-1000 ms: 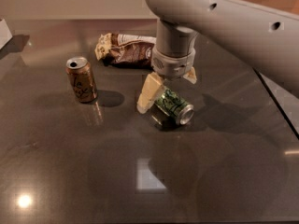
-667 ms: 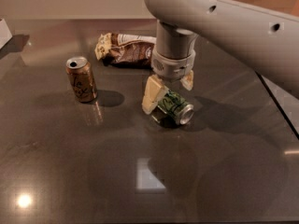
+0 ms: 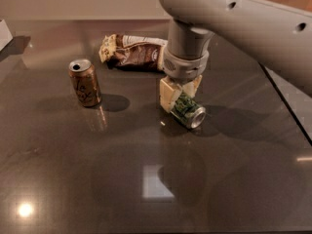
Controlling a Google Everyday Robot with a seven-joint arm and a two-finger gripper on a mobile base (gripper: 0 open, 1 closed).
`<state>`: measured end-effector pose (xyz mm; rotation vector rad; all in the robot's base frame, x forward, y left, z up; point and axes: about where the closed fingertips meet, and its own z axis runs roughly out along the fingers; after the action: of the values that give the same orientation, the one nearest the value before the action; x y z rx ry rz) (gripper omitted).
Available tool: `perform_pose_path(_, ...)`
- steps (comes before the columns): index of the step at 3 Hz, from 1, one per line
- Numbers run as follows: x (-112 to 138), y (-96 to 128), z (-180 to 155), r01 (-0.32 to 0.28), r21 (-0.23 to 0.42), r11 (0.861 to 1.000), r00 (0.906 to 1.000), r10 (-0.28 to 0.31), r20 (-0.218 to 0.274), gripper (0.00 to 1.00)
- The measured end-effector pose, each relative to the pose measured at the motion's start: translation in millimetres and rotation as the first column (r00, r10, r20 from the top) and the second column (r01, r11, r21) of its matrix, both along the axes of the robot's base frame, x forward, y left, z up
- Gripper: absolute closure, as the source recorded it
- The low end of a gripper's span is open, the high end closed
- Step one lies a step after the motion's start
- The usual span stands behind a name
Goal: Place green can upright
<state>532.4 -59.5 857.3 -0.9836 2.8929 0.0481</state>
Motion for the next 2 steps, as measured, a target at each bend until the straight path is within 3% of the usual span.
perform_pose_path(1,-4,-7,29,-0.06,0.104,0.993,0.9944,0.05,0.092,0.88)
perform_pose_path(2,-7,-16,63,-0.149,0.245,0.958,0.9682,0.091,0.233,1.0)
